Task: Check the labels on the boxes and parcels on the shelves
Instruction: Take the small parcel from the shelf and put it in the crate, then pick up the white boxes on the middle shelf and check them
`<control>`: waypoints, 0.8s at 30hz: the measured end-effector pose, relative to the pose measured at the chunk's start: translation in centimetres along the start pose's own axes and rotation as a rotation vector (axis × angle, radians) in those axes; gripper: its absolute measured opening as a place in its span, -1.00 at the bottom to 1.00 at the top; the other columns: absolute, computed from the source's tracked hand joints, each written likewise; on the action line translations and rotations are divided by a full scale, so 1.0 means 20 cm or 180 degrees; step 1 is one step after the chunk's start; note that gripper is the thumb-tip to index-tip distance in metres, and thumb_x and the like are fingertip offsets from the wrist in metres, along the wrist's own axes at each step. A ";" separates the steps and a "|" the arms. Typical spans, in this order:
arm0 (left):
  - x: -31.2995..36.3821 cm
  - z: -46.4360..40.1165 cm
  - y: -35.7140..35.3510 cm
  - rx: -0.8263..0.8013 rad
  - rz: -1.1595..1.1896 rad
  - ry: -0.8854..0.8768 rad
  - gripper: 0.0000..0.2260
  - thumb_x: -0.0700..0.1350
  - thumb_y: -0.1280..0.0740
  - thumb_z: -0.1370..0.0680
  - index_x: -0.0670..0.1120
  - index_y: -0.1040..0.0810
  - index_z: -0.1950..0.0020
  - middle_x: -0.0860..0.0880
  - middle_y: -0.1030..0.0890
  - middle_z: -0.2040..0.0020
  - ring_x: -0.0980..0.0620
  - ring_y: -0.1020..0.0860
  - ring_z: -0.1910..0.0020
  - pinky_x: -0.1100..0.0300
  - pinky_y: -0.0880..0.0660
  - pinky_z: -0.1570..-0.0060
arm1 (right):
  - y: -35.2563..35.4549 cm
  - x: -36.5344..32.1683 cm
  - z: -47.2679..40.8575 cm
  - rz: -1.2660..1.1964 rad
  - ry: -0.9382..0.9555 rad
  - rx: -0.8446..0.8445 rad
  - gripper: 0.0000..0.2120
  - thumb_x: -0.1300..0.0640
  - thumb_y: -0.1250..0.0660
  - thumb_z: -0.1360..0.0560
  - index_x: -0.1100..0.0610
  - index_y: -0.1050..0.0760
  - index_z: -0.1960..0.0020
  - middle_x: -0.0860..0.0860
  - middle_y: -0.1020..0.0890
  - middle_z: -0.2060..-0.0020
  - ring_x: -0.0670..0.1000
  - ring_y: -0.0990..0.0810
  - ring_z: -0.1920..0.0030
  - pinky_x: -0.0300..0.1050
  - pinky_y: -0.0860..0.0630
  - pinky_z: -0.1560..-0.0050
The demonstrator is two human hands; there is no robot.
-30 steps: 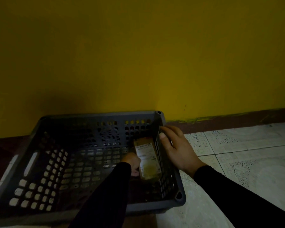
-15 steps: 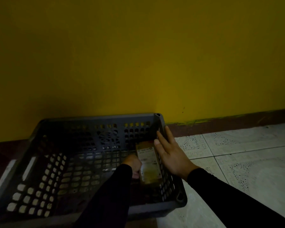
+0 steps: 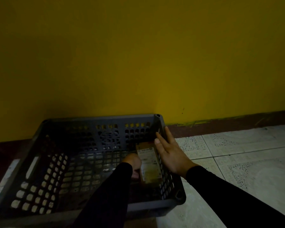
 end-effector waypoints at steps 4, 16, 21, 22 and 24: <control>0.06 0.21 0.14 0.0110 -0.0106 -0.0314 -0.79 -0.03 -0.15 -0.69 -0.07 -0.42 -0.28 -0.15 -0.50 -0.17 -0.01 -0.50 0.19 0.14 -0.48 0.24 | 0.11 -0.10 0.06 -0.0071 -0.0082 0.0002 -0.38 -0.28 0.10 -0.65 -0.05 -0.10 -0.63 -0.07 0.17 -0.63 0.00 0.10 -0.63 0.03 0.04 -0.60; 0.94 2.08 0.78 0.0481 0.0408 -0.1225 -0.56 0.05 -0.12 -0.71 -0.08 -0.26 -0.56 0.07 -0.51 0.01 0.11 -0.48 0.09 0.20 -0.35 0.09 | 1.45 -1.18 0.83 -0.0407 -0.0107 0.0341 -0.39 -0.26 0.09 -0.67 -0.01 -0.11 -0.63 -0.06 0.01 -0.64 -0.03 -0.01 -0.61 0.02 -0.09 -0.56; 1.52 3.02 0.90 0.0379 0.0273 -0.2024 -0.52 0.11 -0.14 -0.69 -0.10 -0.30 -0.55 0.00 -0.37 -0.49 -0.02 -0.35 -0.46 0.11 -0.30 -0.29 | 2.29 -1.59 1.29 -0.0632 -0.0057 0.0874 -0.38 -0.26 0.06 -0.65 0.01 -0.14 -0.62 -0.02 -0.11 -0.61 0.02 -0.16 -0.57 -0.09 -0.15 -0.46; 1.60 3.15 0.89 0.0367 0.0247 -0.2227 -0.53 0.12 -0.14 -0.69 -0.12 -0.35 -0.51 0.00 -0.42 -0.45 -0.01 -0.39 -0.42 0.11 -0.31 -0.25 | 2.41 -1.64 1.37 -0.0655 -0.0042 0.0966 -0.35 -0.28 0.06 -0.62 0.01 -0.16 -0.61 0.00 -0.13 -0.60 0.04 -0.19 -0.55 -0.08 -0.17 -0.46; 1.81 3.45 0.86 0.0365 0.0228 -0.2608 -0.58 0.11 -0.17 -0.68 -0.14 -0.47 -0.40 -0.03 -0.48 -0.39 -0.01 -0.44 -0.36 0.16 -0.31 -0.17 | 2.71 -1.73 1.56 -0.0656 -0.0053 0.1255 -0.33 -0.29 0.06 -0.60 0.02 -0.17 -0.61 0.02 -0.17 -0.58 0.06 -0.22 -0.54 -0.03 -0.18 -0.48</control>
Point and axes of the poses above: each hand's wrist, its own z-axis away from the middle knuckle, its own y-axis out of the back of the hand, x = y × z, the point moved 1 cm from there along -z, towards the middle knuckle
